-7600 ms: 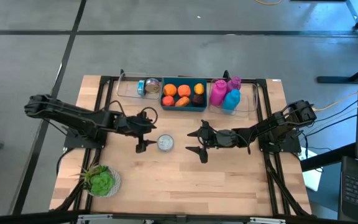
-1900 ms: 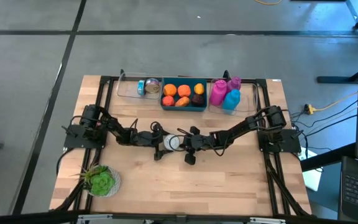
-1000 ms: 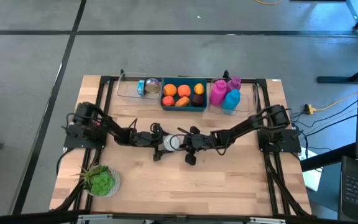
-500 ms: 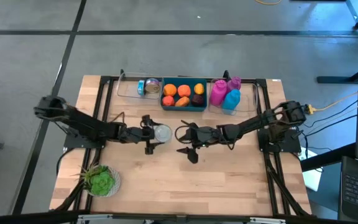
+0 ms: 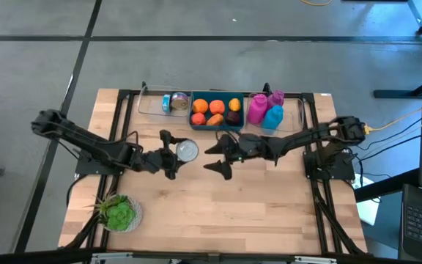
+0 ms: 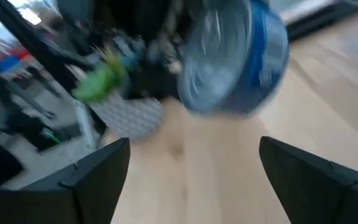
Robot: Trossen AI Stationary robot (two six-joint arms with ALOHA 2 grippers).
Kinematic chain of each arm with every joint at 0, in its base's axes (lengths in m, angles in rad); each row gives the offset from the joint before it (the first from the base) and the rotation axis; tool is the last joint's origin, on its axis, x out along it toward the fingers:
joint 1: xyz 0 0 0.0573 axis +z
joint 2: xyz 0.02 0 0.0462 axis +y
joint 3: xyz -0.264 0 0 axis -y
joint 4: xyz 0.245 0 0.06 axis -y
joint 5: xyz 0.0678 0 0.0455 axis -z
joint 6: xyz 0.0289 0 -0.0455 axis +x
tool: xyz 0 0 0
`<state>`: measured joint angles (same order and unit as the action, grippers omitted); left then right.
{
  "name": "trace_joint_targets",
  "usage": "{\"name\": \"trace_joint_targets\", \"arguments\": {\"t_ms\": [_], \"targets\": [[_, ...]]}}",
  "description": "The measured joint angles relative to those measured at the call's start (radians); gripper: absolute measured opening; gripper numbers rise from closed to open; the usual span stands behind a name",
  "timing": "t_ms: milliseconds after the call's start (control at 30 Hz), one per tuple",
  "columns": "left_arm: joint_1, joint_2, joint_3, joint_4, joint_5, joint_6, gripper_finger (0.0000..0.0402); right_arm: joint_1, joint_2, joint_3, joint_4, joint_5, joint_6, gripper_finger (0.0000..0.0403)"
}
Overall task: Pick & Place Food Item
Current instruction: Put the blue tuna can into the left transparent bin
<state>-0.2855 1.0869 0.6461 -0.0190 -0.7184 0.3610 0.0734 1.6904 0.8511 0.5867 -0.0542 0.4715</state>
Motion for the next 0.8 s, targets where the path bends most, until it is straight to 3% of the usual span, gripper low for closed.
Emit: {"name": "trace_joint_targets", "arguments": {"t_ms": [100,400,600,800], "targets": [[-0.019,0.009,0.011,-0.003,-0.026,0.04,0.0344,-0.031,0.008,0.0,0.088,-0.068,0.017,0.0355],[-0.053,0.053,0.053,0.019,-0.114,0.143,0.0344,-0.104,0.087,-0.001,0.203,-0.144,0.053,0.0331],[-0.055,0.095,0.07,0.058,-0.12,0.212,0.0343,-0.125,0.13,-0.001,0.362,-0.216,0.097,0.0319],[-0.045,0.122,0.1,0.078,-0.113,0.229,0.0343,-0.126,0.134,-0.001,0.379,-0.219,0.095,0.0318]]}}
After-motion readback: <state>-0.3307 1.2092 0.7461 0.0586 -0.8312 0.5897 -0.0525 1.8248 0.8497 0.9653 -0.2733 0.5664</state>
